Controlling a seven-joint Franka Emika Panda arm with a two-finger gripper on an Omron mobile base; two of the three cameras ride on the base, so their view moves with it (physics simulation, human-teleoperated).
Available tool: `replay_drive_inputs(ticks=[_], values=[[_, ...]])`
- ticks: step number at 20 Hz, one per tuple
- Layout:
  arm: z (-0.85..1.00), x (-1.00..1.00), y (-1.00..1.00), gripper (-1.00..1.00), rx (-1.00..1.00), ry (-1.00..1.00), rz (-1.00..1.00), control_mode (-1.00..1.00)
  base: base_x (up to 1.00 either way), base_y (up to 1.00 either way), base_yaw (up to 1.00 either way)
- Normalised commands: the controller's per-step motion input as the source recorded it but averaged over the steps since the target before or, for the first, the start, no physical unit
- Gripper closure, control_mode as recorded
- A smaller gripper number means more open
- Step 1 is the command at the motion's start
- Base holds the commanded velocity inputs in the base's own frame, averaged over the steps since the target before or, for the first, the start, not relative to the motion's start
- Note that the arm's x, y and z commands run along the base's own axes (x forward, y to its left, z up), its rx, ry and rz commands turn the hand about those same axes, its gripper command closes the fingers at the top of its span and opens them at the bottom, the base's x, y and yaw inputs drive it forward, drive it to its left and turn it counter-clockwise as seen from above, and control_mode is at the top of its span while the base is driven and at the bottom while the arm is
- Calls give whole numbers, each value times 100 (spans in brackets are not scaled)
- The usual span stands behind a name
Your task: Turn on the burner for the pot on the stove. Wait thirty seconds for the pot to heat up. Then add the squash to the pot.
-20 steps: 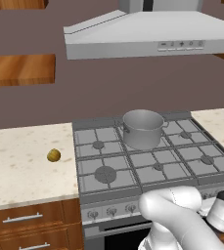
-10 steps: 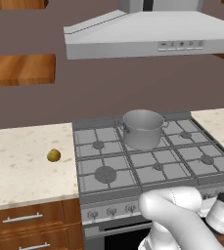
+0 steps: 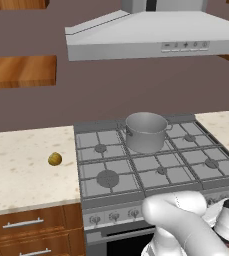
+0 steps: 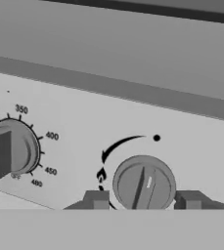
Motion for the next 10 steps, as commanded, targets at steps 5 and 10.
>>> replay_drive_inputs(ticks=[5, 10], values=[[-23, -28, 0, 100, -23, -10, 68, -100, 0, 0, 0], [-30, -26, 0, 100, -26, -15, 72, -100, 0, 0, 0]])
